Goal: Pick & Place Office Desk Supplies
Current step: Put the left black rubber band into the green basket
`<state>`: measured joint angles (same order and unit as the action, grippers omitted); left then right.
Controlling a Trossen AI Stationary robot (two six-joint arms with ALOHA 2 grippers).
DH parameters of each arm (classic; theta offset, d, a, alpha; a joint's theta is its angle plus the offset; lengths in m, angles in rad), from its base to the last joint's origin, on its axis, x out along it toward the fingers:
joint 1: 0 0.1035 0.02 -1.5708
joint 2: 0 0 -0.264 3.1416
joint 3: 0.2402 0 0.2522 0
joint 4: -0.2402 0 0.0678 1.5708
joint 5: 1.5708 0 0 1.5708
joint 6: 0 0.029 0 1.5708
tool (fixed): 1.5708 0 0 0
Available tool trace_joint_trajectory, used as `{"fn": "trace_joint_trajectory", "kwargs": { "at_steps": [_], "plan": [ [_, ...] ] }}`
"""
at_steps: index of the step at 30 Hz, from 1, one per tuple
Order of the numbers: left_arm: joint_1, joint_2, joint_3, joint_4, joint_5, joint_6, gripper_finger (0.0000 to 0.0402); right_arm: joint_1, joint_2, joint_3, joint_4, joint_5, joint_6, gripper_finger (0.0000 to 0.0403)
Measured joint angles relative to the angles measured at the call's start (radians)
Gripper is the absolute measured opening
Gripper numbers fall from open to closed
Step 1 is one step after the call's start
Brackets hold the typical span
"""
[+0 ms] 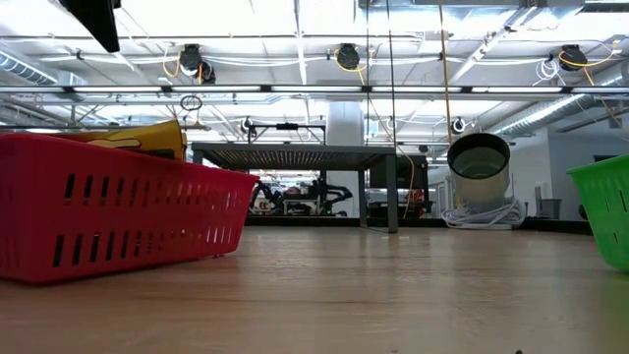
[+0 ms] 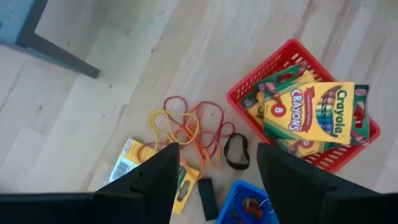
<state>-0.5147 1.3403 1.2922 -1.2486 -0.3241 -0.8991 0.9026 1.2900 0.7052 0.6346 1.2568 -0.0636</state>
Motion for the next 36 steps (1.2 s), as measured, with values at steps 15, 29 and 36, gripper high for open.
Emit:
{"fn": "trace_joint_trajectory", "kwargs": {
  "at_steps": [15,29,36],
  "plan": [
    [0.105,-0.023,-0.002,-0.109,0.092,0.023,0.0225,0.002,0.0,0.0,-0.064,-0.004,0.131,0.01],
    [0.164,-0.172,-0.3,-0.005,0.115,0.034,0.0225,0.001,0.0,0.0,-0.086,-0.004,0.158,0.01],
    [0.16,-0.212,-0.472,0.077,0.151,-0.028,0.0225,-0.007,0.0,0.0,-0.087,-0.003,0.157,0.01]
  ]
}}
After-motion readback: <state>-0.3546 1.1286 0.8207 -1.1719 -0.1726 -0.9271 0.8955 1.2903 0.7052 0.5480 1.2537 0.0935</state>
